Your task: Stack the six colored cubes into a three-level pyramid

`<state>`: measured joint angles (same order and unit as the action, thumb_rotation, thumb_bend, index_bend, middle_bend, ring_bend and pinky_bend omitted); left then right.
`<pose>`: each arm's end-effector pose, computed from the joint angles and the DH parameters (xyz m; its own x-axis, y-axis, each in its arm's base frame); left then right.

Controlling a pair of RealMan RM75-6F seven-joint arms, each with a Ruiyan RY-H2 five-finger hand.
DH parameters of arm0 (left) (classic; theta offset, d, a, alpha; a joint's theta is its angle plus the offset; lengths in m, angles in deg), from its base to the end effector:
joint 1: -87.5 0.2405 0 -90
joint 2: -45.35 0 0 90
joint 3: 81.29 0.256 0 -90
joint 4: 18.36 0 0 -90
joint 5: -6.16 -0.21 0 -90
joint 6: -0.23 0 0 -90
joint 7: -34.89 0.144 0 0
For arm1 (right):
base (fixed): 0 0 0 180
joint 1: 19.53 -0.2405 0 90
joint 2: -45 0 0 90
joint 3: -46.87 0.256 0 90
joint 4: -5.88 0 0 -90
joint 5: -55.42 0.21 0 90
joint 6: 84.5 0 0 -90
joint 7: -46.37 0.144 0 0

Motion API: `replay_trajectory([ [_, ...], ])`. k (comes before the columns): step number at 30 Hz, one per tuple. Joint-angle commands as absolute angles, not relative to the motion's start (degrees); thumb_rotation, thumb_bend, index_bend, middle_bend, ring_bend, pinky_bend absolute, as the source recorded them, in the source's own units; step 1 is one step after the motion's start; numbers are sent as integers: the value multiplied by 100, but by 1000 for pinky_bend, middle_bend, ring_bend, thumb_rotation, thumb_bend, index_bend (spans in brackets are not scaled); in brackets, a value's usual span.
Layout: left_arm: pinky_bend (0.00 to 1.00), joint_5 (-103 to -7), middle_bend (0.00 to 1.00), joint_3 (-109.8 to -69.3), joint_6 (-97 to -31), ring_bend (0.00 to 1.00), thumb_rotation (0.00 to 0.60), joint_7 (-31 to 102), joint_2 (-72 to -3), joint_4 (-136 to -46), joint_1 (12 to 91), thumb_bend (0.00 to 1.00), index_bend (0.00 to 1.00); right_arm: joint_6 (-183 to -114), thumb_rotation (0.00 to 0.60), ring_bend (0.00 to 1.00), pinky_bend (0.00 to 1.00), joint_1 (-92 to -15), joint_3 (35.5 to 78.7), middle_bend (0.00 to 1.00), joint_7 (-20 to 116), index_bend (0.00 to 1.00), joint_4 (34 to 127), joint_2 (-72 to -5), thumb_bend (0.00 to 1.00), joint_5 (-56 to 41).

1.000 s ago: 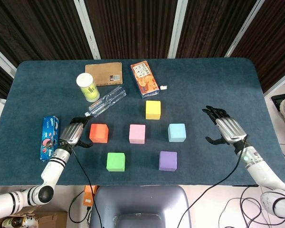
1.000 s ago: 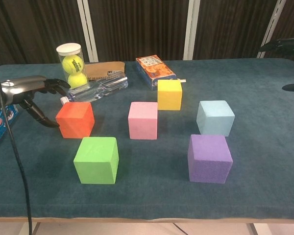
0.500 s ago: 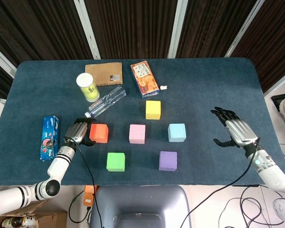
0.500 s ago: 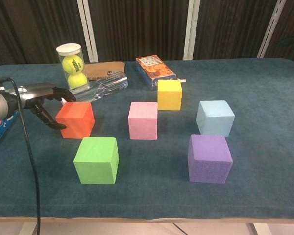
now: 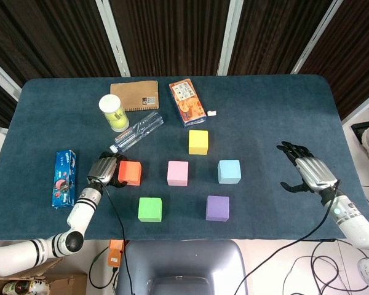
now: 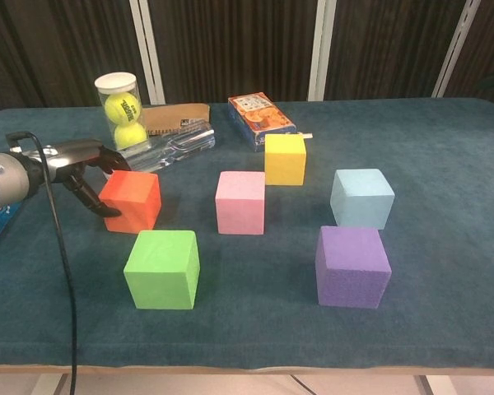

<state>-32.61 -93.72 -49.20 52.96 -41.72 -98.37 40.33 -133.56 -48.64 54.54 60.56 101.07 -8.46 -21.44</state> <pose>-0.1818 0.3845 -0.0019 0.2535 0.3891 0.8856 0.9654 -0.0433 -0.2573 -0.2568 -0.3098 0.1594 0.3092 -0.3603 0.8801 -0.9506 -0.1426 0.2756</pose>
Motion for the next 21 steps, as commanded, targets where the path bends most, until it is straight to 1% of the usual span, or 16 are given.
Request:
replay_trajectory([
  [1,101,-3285,263,-9430,-4989,162,600,5232,-4153,-9925,4051,249,492,-13387,600,0,0,-4848,5444,0,6092,0,10086,-839,216,-2161],
  [6,101,-2959,263,-9632,-4793,165,600,4994,-3977,-10247,4048,265,509,-13479,600,0,0,-4803,5432,0,6241,0,10066,-772,217,-2228],
  [8,101,-2851,263,-9657,-4850,165,600,5022,-3971,-10325,4019,269,511,-13519,600,0,0,-4780,5426,0,6335,0,10053,-744,217,-2264],
  [11,101,-2661,263,-9661,-5125,166,600,5203,-4140,-10377,3942,269,511,-13560,600,0,0,-4758,5423,0,6509,0,10002,-715,217,-2322],
  [13,101,-2480,263,-9687,-5190,168,600,5329,-4252,-10371,3850,272,511,-13571,600,0,0,-4749,5413,0,6614,0,9964,-701,217,-2367],
  [21,101,-2024,263,-9770,-5241,175,600,5807,-4674,-10050,3436,276,536,-13795,600,0,0,-4591,5381,0,7333,0,9880,-468,217,-2592],
])
